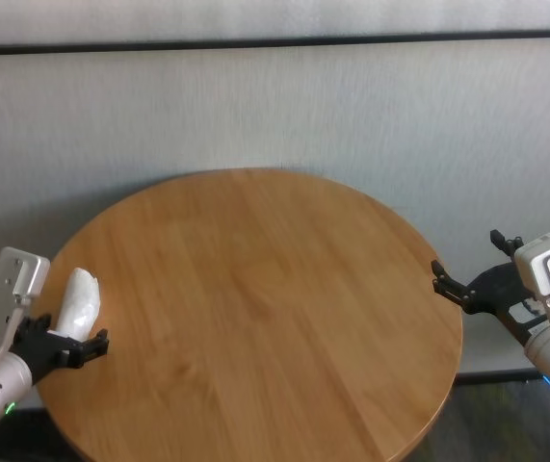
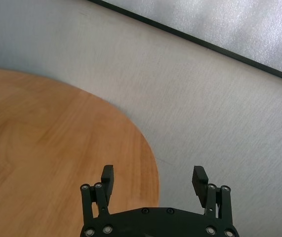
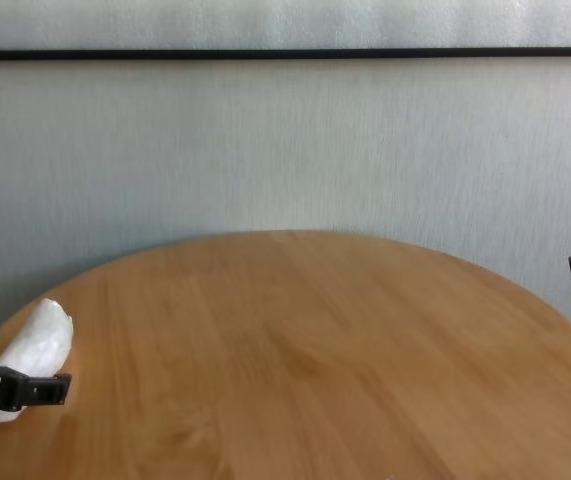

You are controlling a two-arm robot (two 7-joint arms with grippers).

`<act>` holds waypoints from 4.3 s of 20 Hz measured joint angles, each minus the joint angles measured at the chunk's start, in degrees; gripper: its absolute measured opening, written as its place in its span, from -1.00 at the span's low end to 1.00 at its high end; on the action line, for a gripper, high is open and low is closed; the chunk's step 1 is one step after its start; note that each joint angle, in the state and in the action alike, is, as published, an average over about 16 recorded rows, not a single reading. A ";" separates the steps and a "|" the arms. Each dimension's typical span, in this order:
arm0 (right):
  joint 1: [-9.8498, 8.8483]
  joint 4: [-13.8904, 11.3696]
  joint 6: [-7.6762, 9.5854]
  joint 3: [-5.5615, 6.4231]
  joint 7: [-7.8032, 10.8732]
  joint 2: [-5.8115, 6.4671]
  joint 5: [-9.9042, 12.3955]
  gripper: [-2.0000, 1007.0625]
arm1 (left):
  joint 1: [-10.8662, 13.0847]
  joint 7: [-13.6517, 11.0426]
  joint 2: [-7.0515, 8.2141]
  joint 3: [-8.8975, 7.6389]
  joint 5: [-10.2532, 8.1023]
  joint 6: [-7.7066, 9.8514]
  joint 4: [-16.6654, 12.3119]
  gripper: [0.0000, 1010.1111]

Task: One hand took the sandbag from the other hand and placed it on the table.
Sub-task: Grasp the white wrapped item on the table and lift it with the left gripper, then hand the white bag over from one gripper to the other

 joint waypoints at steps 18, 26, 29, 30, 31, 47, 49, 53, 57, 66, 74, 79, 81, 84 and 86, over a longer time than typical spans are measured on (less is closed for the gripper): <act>0.00 0.00 0.00 0.00 0.00 0.00 0.00 0.99 | -0.76 -0.87 -1.96 -1.63 0.83 1.64 2.05 0.98; 0.00 0.00 0.00 0.00 0.00 0.00 0.00 0.99 | -0.80 -0.56 -2.18 -1.85 1.22 2.23 2.08 0.98; 0.00 0.00 0.00 0.00 0.00 0.00 0.00 0.99 | -0.80 -0.58 -2.16 -1.84 1.22 2.23 2.06 0.95; 0.00 0.00 0.00 0.00 0.00 0.00 0.00 0.99 | -0.80 -0.59 -2.15 -1.83 1.21 2.22 2.06 0.93; 0.00 0.00 0.00 0.00 0.00 0.00 0.00 0.99 | -0.80 -0.60 -2.14 -1.82 1.20 2.21 2.05 0.92; 0.00 0.00 0.00 0.00 0.00 0.00 0.00 0.99 | -0.76 -0.68 -2.02 -1.73 1.05 2.02 1.98 0.17; 0.00 0.00 0.00 0.00 0.00 0.00 0.00 0.99 | -0.75 -0.69 -2.01 -1.72 1.04 2.00 1.97 0.07; 0.00 0.00 0.00 0.00 0.00 0.00 0.00 0.99 | -0.75 -0.69 -1.99 -1.71 1.02 1.98 1.96 -0.08; 0.00 0.00 0.00 0.00 0.00 0.00 0.00 0.99 | -0.75 -0.69 -1.98 -1.71 1.01 1.96 1.95 -0.16; 0.00 0.00 0.00 0.00 0.00 0.00 0.00 0.99 | -0.75 -0.69 -1.98 -1.71 0.99 1.93 1.94 -0.26; 0.00 0.00 0.00 0.00 0.00 0.00 0.00 0.99 | -0.75 -0.69 -1.97 -1.71 0.98 1.93 1.94 -0.29; 0.00 0.00 0.00 0.00 0.00 0.00 0.00 0.99 | -0.75 -0.69 -1.97 -1.71 0.98 1.93 1.94 -0.29; 0.00 0.00 0.00 0.00 0.00 0.00 0.00 0.99 | -0.75 -0.69 -1.97 -1.71 0.99 1.93 1.94 -0.29; 0.00 0.00 0.00 0.00 0.00 0.00 0.00 0.99 | -0.75 -0.69 -1.97 -1.71 0.99 1.93 1.94 -0.29; 0.00 0.00 0.00 0.00 0.00 0.00 0.00 0.99 | -0.75 -0.69 -1.97 -1.71 0.99 1.93 1.94 -0.29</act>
